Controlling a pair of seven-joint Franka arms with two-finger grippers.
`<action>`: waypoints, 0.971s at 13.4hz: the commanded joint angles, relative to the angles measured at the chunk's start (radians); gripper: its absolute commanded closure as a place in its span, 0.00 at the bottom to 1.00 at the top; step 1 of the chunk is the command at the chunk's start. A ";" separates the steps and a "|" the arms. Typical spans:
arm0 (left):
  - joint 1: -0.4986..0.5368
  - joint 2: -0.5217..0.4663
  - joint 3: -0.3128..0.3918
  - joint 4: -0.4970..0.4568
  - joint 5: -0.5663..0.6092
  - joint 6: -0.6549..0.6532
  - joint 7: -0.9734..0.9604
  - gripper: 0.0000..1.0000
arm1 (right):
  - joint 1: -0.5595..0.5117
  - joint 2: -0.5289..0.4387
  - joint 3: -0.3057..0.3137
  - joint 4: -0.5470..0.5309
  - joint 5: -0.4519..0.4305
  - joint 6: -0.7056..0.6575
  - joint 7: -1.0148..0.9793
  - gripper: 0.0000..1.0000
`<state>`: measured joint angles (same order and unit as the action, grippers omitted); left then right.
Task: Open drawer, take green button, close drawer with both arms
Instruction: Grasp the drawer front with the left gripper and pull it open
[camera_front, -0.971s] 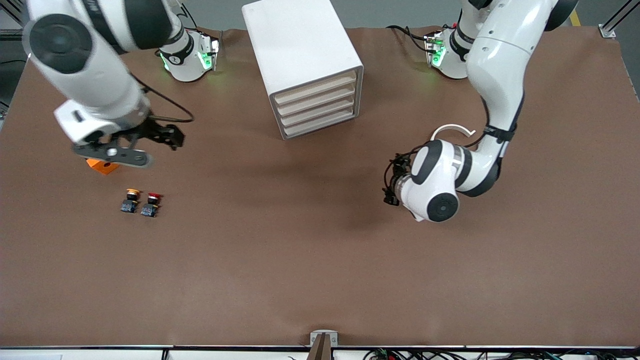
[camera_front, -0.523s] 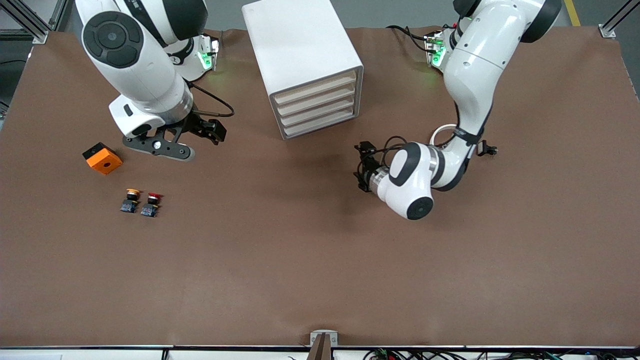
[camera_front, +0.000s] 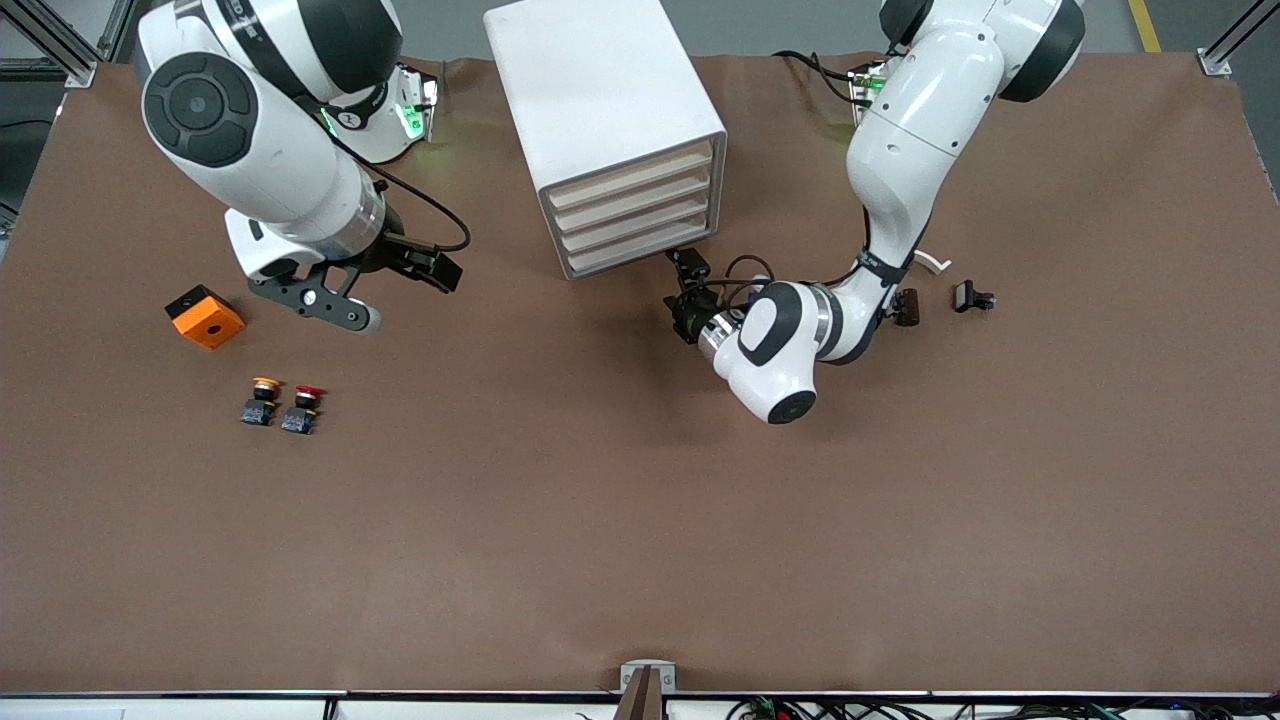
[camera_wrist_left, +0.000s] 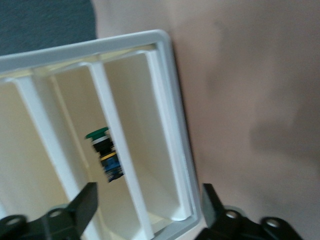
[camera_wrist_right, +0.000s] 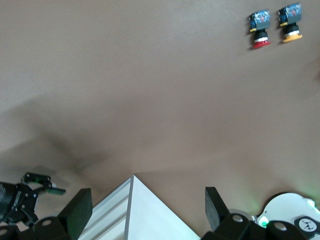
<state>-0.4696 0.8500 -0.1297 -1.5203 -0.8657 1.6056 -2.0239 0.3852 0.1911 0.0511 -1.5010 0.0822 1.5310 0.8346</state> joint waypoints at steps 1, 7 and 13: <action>-0.017 0.044 0.004 0.019 -0.070 -0.032 -0.085 0.19 | -0.014 0.014 0.004 0.031 0.024 -0.011 0.040 0.00; -0.066 0.064 0.004 0.019 -0.113 -0.082 -0.153 0.45 | -0.019 0.016 0.004 0.033 0.031 -0.008 0.041 0.00; -0.112 0.084 0.004 0.014 -0.118 -0.107 -0.171 0.49 | -0.029 0.022 0.004 0.033 0.056 -0.008 0.040 0.00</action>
<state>-0.5654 0.9134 -0.1310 -1.5204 -0.9628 1.5138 -2.1698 0.3731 0.1939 0.0466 -1.4969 0.1132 1.5323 0.8600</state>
